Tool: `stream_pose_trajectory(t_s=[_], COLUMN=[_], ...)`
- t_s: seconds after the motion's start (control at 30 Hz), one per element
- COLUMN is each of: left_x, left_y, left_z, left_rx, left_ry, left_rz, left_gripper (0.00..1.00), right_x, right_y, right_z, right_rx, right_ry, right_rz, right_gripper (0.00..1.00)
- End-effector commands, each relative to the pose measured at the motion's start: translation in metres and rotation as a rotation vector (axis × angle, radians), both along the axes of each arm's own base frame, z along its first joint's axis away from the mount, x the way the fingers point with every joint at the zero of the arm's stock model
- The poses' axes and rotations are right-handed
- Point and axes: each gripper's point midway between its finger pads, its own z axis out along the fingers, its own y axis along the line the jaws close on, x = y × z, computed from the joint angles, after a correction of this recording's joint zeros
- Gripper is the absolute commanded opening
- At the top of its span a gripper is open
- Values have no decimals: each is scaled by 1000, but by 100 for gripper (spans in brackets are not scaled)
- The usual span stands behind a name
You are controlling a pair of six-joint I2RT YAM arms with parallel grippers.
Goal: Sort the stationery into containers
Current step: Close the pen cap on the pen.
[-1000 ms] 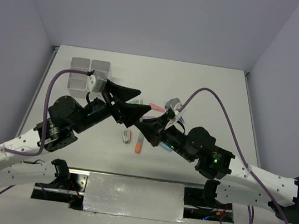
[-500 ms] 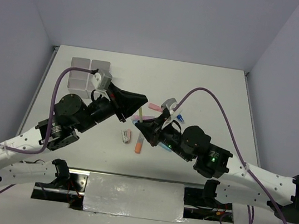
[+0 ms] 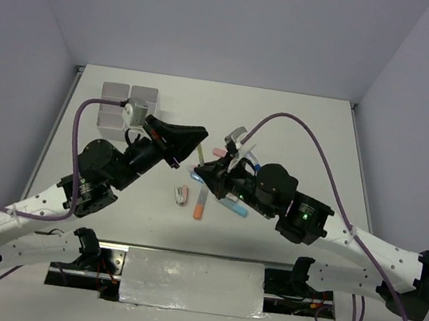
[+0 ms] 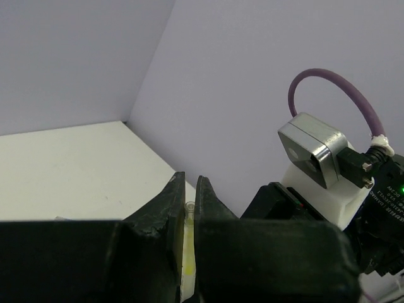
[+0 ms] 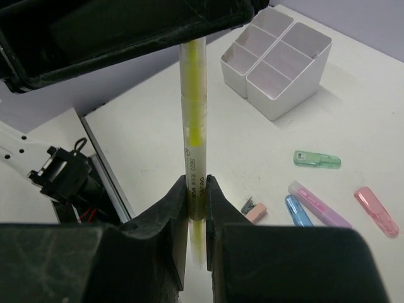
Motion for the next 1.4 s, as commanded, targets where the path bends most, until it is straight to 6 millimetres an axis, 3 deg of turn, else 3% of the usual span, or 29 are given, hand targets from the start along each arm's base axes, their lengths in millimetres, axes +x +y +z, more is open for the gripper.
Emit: stream_pose_trajectory(t_s=[0.0, 0.17, 0.47, 0.57, 0.77, 0.9, 1.07, 1.13, 1.17, 1.23, 1.27, 1.37], left_x=[-11, -16, -34, -41, -54, -47, -29, -28, -27, -26, -27, -30], left_y=[-22, -30, -43, -48, -60, -46, -21, -15, -12, -9, -8, -9], left_z=[-63, -97, -161, -173, -191, -168, -125, -97, -88, -72, -51, -20], left_rx=[81, 94, 198, 197, 240, 229, 284, 258, 261, 253, 228, 194], left_ry=[135, 201, 297, 312, 336, 296, 222, 182, 159, 140, 111, 63], left_rz=[-106, -149, -181, -210, -225, -163, -20, -3, 6, 18, 17, -2], left_gripper=[0, 0, 0, 0, 0, 0, 0, 7, 15, 22, 29, 36], right_x=[13, 19, 26, 26, 42, 34, 6, -5, -6, -8, -8, -8], right_y=[-14, -9, -19, -25, -27, -18, -9, -5, -5, -4, -4, -1], right_z=[138, 170, 228, 243, 247, 212, 138, 112, 105, 87, 81, 65], right_rx=[334, 379, 468, 499, 515, 456, 344, 313, 308, 283, 276, 253], right_ry=[-186, -239, -306, -313, -301, -286, -206, -170, -149, -114, -102, -68], right_rz=[-45, -26, -28, -34, -79, -19, 115, 123, 124, 123, 122, 125], right_gripper=[0, 0, 0, 0, 0, 0, 0, 0, 0, 0, 0, 0])
